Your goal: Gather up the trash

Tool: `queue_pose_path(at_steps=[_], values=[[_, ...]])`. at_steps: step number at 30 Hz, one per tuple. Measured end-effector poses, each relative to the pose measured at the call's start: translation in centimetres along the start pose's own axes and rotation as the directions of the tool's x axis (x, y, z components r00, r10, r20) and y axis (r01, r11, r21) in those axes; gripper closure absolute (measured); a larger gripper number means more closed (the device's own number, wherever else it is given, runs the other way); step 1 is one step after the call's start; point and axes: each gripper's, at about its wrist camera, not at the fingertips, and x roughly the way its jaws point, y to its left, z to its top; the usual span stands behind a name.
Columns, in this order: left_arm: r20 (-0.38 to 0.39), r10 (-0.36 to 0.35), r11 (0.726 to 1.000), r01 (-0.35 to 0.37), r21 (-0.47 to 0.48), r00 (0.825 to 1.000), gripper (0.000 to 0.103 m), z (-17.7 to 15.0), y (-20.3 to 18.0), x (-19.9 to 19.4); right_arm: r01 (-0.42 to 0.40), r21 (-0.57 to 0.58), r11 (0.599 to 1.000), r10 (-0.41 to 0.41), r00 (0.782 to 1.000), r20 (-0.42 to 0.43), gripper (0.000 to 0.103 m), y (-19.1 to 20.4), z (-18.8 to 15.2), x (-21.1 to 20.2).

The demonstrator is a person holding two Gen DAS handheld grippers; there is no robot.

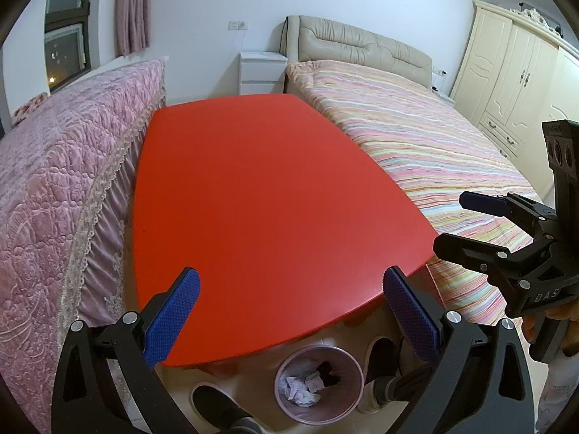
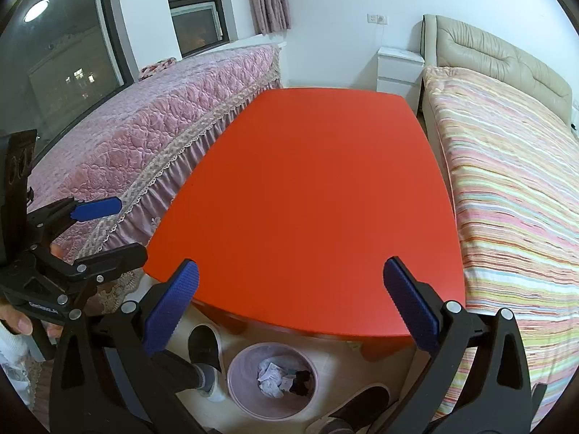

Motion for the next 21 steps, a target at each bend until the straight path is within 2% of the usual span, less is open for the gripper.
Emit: queue_pose_path(at_steps=[21], values=[[-0.01,-0.005,1.0,0.005,-0.008,1.0,0.006,-0.23,0.18,0.33,0.0,0.0,1.0,0.0,1.0,-0.002,0.003,-0.02,-0.06,0.09]])
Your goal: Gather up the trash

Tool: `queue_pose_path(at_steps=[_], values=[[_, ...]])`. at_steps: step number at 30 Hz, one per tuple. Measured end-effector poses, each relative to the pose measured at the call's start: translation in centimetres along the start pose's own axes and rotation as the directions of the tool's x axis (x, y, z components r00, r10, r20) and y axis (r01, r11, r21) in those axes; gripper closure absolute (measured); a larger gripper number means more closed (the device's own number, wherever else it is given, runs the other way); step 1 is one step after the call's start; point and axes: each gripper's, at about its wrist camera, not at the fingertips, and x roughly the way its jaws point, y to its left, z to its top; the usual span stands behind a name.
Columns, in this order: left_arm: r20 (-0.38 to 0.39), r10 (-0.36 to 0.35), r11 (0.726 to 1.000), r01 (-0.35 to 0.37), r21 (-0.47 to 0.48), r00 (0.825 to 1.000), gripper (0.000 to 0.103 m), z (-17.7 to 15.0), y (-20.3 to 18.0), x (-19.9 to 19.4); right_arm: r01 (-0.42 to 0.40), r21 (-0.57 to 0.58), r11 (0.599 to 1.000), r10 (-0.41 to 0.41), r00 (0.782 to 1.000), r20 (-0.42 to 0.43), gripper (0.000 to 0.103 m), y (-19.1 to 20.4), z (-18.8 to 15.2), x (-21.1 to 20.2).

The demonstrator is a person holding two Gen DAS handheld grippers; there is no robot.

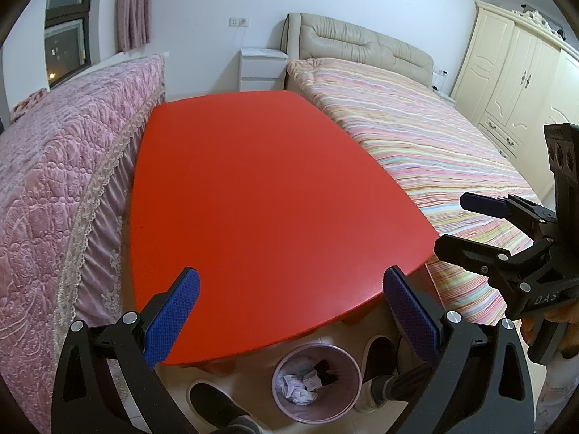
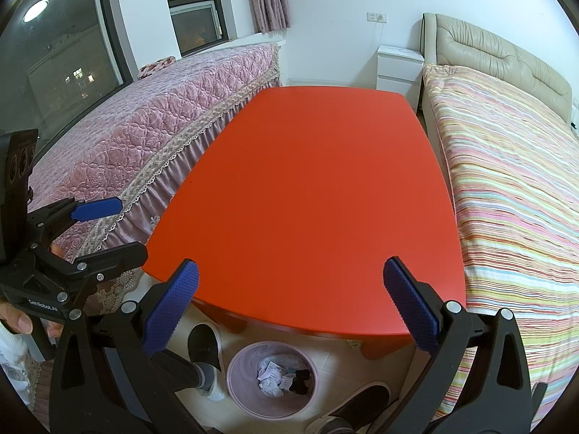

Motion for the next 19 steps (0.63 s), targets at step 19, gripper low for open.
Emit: queue_pose_path(at_steps=[19], values=[[-0.002,0.029,0.999,-0.029,-0.015,1.0,0.006,0.07,0.19,0.49,-0.001,0.002,1.0,0.001,1.0,-0.005,0.003,-0.01,-0.22,0.29]])
